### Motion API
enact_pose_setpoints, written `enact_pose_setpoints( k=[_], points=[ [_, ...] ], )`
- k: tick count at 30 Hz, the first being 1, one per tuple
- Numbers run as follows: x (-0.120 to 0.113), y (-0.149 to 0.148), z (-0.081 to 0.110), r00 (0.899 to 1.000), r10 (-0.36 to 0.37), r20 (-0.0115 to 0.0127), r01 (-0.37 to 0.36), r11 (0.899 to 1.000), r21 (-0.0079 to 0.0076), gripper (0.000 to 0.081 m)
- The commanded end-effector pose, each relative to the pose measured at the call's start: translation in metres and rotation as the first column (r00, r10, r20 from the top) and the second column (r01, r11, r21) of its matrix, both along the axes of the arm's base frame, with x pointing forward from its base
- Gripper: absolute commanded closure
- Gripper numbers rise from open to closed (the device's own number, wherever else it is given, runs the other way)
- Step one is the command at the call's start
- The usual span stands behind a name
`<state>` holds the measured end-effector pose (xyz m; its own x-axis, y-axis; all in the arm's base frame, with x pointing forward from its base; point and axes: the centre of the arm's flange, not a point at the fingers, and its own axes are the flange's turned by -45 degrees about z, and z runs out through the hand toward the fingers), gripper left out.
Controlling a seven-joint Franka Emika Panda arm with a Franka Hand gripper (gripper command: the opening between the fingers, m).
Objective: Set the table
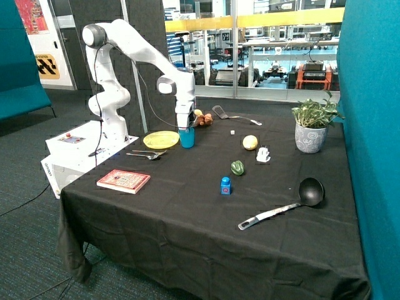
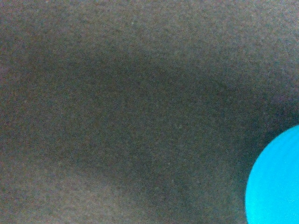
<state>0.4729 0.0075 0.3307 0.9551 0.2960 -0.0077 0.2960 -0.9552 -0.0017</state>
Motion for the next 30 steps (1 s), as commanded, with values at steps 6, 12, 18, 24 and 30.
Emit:
enact_pose_setpoints(
  k=[6, 12, 18, 24, 30],
  points=[
    [-0.0068, 0.0022, -0.0036, 1.000, 0.008, 0.0079, -0.008, 1.000, 0.0007, 0.0707],
    [-0.0060, 0.0018, -0.0022, 1.000, 0.010, 0.0079, -0.010, 1.000, 0.0007, 0.0676],
    [-0.0043, 0.0020, -0.0007, 1.000, 0.010, 0.0079, -0.010, 1.000, 0.0007, 0.0625],
    [-0.0020, 0.0029, -0.0001, 1.000, 0.010, 0.0079, -0.010, 1.000, 0.0007, 0.0490],
    [-0.0015, 0.0046, -0.0003, 1.000, 0.016, 0.0079, -0.016, 1.000, 0.0007, 0.0366]
  ],
)
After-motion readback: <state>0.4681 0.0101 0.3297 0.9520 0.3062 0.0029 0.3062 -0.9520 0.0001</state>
